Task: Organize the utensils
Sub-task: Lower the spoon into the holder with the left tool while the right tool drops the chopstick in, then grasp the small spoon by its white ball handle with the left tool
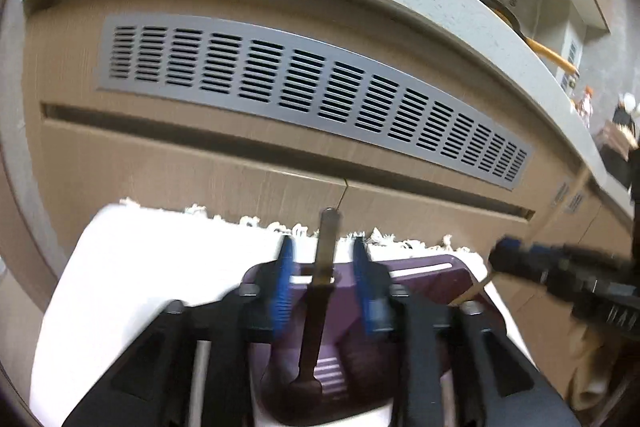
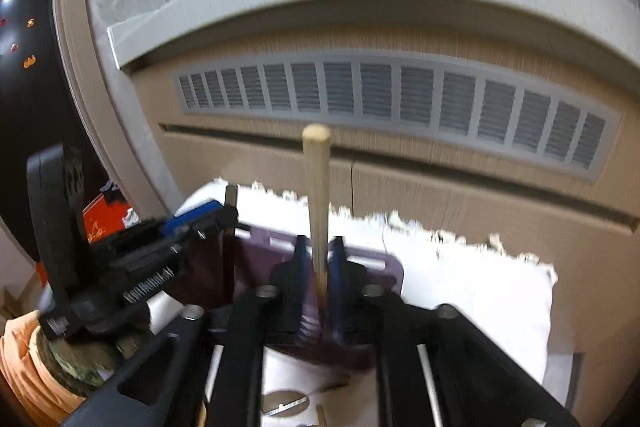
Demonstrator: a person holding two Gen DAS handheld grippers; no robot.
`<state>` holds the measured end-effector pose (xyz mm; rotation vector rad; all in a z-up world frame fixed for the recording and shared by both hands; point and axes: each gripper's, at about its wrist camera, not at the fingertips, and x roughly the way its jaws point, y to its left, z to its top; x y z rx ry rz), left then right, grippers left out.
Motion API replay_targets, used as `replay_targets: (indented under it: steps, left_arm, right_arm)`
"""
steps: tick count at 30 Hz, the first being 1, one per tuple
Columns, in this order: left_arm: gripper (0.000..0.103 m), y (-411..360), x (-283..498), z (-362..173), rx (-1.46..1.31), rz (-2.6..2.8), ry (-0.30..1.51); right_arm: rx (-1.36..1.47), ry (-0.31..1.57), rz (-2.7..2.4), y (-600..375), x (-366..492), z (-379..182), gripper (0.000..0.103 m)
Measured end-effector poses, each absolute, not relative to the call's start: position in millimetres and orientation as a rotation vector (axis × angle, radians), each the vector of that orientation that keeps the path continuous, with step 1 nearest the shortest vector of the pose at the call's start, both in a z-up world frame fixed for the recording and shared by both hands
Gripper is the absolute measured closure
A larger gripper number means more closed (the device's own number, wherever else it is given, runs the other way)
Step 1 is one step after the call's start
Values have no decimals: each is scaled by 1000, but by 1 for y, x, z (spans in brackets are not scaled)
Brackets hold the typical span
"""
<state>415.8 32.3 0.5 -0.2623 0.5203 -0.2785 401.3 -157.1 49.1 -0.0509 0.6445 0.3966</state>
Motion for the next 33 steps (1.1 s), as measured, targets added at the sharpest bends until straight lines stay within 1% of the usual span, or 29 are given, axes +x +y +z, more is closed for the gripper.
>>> replay_targets:
  steps: [1,2,3,6,9,11,13,14,15,16,17,20,26,30,33]
  left_arm:
    - [61,35,412,2,-270,-276,516]
    - [59,39,406,6,-270,-272,511]
    - [56,40,399,9,-258,-258,507]
    - [46,48,381,16,-236,-218,508]
    - [40,52,360,16,-211,-199,539]
    - [38,52,345,15,-188,-187,562]
    - [36,52,331,9,-162,-186,593]
    - [34,52,321,5,-153,-190,612]
    - [31,52,315,2,-149,-193,628]
    - [30,52,309,-1,-147,-195,641]
    - [29,52,302,-5,-149,-199,656]
    - [29,51,285,-18,-174,-228,720]
    - [29,33,270,-52,-279,-352,913]
    - [29,13,262,-55,-247,-397,948]
    - [29,1,260,-51,-208,-387,933]
  right_arm:
    - [-52,648,390,-159,398,46,62]
    - [-59,645,373,-160,393,44,53]
    - [-73,638,354,-161,387,41,51]
    - [-113,638,322,-162,370,33,50]
    - [-145,644,295,-170,346,21,47]
    - [-168,633,278,-177,329,16,36]
    - [-198,602,261,-183,309,14,30]
    - [-212,585,255,-185,300,14,22]
    - [-230,558,249,-188,286,13,16]
    - [-240,540,249,-190,277,13,5]
    - [-250,524,253,-192,267,12,1]
    - [-283,512,269,-189,245,5,1]
    - [-345,575,271,-179,221,-27,1]
    - [-313,609,295,-182,209,-41,1]
    - [-287,628,303,-187,207,-47,1]
